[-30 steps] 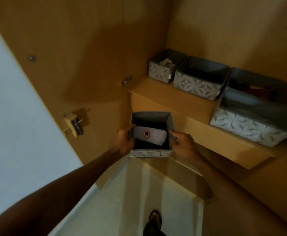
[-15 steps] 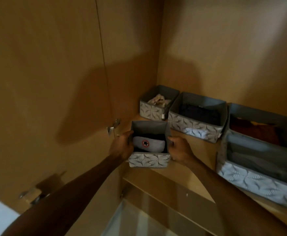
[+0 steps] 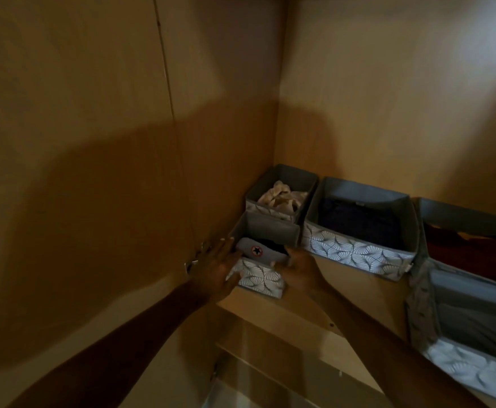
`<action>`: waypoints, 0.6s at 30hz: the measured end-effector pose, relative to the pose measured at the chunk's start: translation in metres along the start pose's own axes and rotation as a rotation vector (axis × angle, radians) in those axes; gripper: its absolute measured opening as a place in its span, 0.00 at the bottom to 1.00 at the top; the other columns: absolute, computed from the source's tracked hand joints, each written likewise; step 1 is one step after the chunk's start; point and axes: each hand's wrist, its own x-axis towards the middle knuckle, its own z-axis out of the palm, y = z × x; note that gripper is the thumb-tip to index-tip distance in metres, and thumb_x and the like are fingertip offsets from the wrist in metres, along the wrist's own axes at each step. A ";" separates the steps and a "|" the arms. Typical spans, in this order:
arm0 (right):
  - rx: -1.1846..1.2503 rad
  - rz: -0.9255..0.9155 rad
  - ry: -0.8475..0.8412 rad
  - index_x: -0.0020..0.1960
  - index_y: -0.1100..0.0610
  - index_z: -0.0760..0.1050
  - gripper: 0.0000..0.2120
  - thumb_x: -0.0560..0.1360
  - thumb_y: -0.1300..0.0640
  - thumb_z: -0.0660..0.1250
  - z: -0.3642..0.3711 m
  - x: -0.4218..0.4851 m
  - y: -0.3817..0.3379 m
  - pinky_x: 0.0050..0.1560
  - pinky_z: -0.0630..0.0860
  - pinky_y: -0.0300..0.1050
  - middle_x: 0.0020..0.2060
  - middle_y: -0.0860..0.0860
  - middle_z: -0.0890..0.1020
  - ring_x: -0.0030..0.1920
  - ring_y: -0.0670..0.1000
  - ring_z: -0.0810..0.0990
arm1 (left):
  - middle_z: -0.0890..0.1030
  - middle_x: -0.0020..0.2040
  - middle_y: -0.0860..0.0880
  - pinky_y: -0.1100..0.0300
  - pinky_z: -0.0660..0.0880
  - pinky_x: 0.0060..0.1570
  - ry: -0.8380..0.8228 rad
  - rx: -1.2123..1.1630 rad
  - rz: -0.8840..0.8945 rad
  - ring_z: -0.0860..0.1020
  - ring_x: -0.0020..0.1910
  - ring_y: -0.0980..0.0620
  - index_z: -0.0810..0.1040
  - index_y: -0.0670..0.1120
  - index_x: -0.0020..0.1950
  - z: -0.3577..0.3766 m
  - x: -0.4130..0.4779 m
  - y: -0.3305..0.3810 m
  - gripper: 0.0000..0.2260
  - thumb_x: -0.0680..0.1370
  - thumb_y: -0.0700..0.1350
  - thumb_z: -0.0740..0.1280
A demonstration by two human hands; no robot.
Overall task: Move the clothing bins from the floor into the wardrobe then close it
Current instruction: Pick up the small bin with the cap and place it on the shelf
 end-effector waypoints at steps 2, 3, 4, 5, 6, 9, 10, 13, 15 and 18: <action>-0.126 -0.106 -0.022 0.70 0.56 0.68 0.29 0.72 0.49 0.70 0.003 -0.008 0.005 0.53 0.72 0.41 0.61 0.55 0.76 0.60 0.53 0.77 | 0.57 0.78 0.40 0.40 0.57 0.71 0.005 0.103 0.014 0.57 0.77 0.39 0.59 0.48 0.78 0.007 -0.010 0.005 0.32 0.78 0.63 0.53; -0.172 -0.144 -0.042 0.72 0.54 0.66 0.30 0.73 0.49 0.69 0.005 -0.012 0.009 0.58 0.72 0.41 0.67 0.55 0.72 0.64 0.53 0.75 | 0.57 0.78 0.40 0.39 0.60 0.69 0.009 0.133 0.013 0.57 0.76 0.38 0.57 0.47 0.78 0.010 -0.014 0.009 0.33 0.77 0.62 0.56; -0.230 -0.183 -0.050 0.73 0.52 0.65 0.29 0.74 0.50 0.67 0.007 -0.016 0.014 0.61 0.71 0.43 0.71 0.56 0.67 0.66 0.53 0.73 | 0.58 0.78 0.39 0.38 0.63 0.68 0.006 0.155 0.008 0.58 0.76 0.37 0.56 0.46 0.78 0.012 -0.018 0.014 0.36 0.76 0.62 0.59; -0.288 -0.218 -0.047 0.73 0.49 0.65 0.27 0.76 0.51 0.65 0.008 -0.020 0.016 0.63 0.71 0.44 0.73 0.58 0.63 0.67 0.55 0.72 | 0.59 0.77 0.38 0.37 0.65 0.66 0.004 0.181 0.004 0.60 0.75 0.36 0.57 0.44 0.78 0.014 -0.020 0.017 0.38 0.74 0.63 0.62; -0.334 -0.244 -0.038 0.73 0.48 0.65 0.24 0.77 0.53 0.62 0.009 -0.021 0.018 0.64 0.71 0.45 0.74 0.59 0.61 0.66 0.56 0.73 | 0.61 0.76 0.37 0.37 0.66 0.65 0.011 0.206 0.004 0.61 0.74 0.35 0.58 0.43 0.77 0.014 -0.021 0.019 0.41 0.72 0.64 0.63; -0.415 -0.289 -0.011 0.72 0.45 0.65 0.23 0.78 0.57 0.59 0.012 -0.016 0.018 0.61 0.75 0.48 0.73 0.63 0.61 0.61 0.58 0.77 | 0.59 0.77 0.36 0.36 0.65 0.67 0.013 0.228 0.021 0.59 0.75 0.33 0.55 0.42 0.78 0.018 -0.015 0.019 0.43 0.71 0.66 0.62; -0.433 -0.290 -0.007 0.72 0.45 0.64 0.23 0.78 0.58 0.59 0.013 -0.013 0.017 0.60 0.76 0.50 0.73 0.64 0.61 0.60 0.59 0.77 | 0.57 0.77 0.36 0.35 0.64 0.67 -0.009 0.225 0.010 0.57 0.75 0.32 0.53 0.43 0.78 0.018 -0.012 0.017 0.43 0.72 0.66 0.61; -0.556 -0.268 0.020 0.73 0.41 0.59 0.26 0.79 0.57 0.60 0.017 -0.004 0.013 0.61 0.74 0.56 0.71 0.65 0.64 0.61 0.61 0.75 | 0.50 0.79 0.37 0.33 0.58 0.69 -0.106 0.267 -0.025 0.49 0.77 0.33 0.48 0.45 0.79 0.015 -0.002 0.010 0.45 0.71 0.68 0.58; -0.623 -0.260 0.042 0.74 0.38 0.55 0.29 0.78 0.55 0.61 0.020 0.001 0.011 0.67 0.66 0.63 0.72 0.64 0.64 0.69 0.62 0.68 | 0.41 0.79 0.39 0.34 0.52 0.71 -0.176 0.284 -0.028 0.41 0.77 0.34 0.39 0.47 0.79 0.012 0.004 0.007 0.48 0.71 0.69 0.59; -0.643 -0.246 0.073 0.74 0.37 0.54 0.31 0.77 0.56 0.63 0.019 0.004 0.005 0.70 0.53 0.69 0.73 0.64 0.62 0.75 0.63 0.57 | 0.32 0.77 0.41 0.34 0.44 0.72 -0.225 0.298 -0.054 0.34 0.76 0.36 0.30 0.48 0.76 0.010 0.011 0.004 0.53 0.69 0.70 0.62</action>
